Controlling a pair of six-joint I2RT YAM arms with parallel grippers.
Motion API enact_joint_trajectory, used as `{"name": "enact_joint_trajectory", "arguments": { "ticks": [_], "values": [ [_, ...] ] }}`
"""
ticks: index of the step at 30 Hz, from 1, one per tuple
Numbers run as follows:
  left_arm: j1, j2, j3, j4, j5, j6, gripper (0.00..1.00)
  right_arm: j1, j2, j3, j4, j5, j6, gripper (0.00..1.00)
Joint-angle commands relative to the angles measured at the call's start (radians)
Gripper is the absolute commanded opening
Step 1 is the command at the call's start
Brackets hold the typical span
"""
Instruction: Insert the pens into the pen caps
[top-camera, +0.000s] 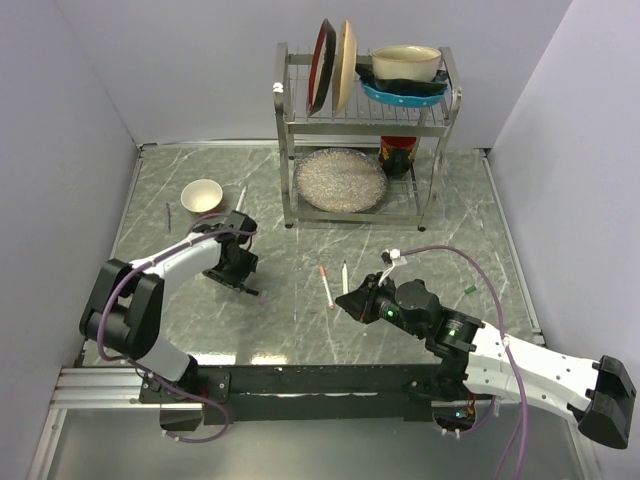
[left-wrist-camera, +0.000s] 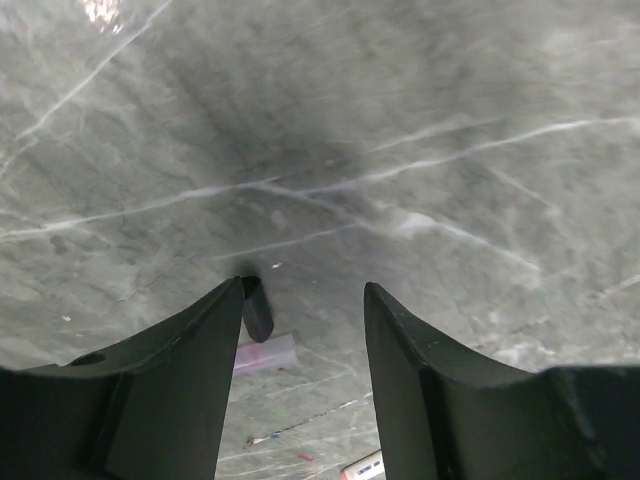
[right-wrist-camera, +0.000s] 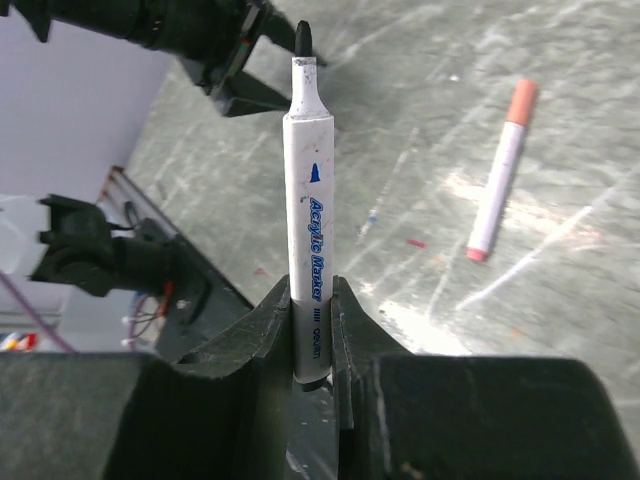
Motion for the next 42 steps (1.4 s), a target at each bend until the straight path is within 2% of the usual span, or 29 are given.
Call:
{"name": "enact_joint_trajectory", "arguments": {
  "ticks": [1, 8, 16, 21, 29, 32, 35, 36, 39, 42],
  "values": [
    [-0.001, 0.027, 0.023, -0.038, 0.044, -0.078, 0.56, 0.001, -0.014, 0.002, 0.002, 0.056, -0.021, 0.0],
    [-0.004, 0.089, 0.031, -0.089, 0.052, -0.105, 0.53, -0.001, -0.001, -0.004, 0.019, 0.053, -0.026, 0.0],
    [-0.042, 0.064, 0.051, -0.182, -0.002, -0.181, 0.57, -0.001, -0.003, -0.007, 0.019, 0.052, -0.032, 0.0],
    [-0.088, 0.076, 0.054, -0.173, 0.038, -0.216, 0.56, 0.001, 0.009, -0.006, 0.026, 0.047, -0.026, 0.0],
    [-0.096, 0.17, 0.077, -0.185, 0.035, -0.233, 0.5, 0.001, -0.011, -0.006, 0.007, 0.047, -0.023, 0.0],
    [-0.096, 0.187, 0.079, -0.191, 0.018, -0.237, 0.46, 0.001, -0.024, -0.006, -0.006, 0.049, -0.023, 0.0],
    [-0.096, 0.185, 0.066, -0.176, 0.012, -0.228, 0.34, 0.001, -0.037, -0.01, -0.009, 0.046, -0.021, 0.0],
    [-0.096, 0.182, 0.054, -0.162, 0.018, -0.225, 0.25, 0.001, -0.04, -0.012, -0.009, 0.043, -0.02, 0.0],
    [-0.096, 0.155, 0.033, -0.144, 0.021, -0.208, 0.12, 0.002, -0.037, -0.007, -0.013, 0.03, -0.02, 0.0],
    [-0.104, 0.097, 0.03, -0.161, 0.009, -0.179, 0.08, 0.002, -0.034, -0.006, -0.015, 0.006, -0.02, 0.0]
  ]
}}
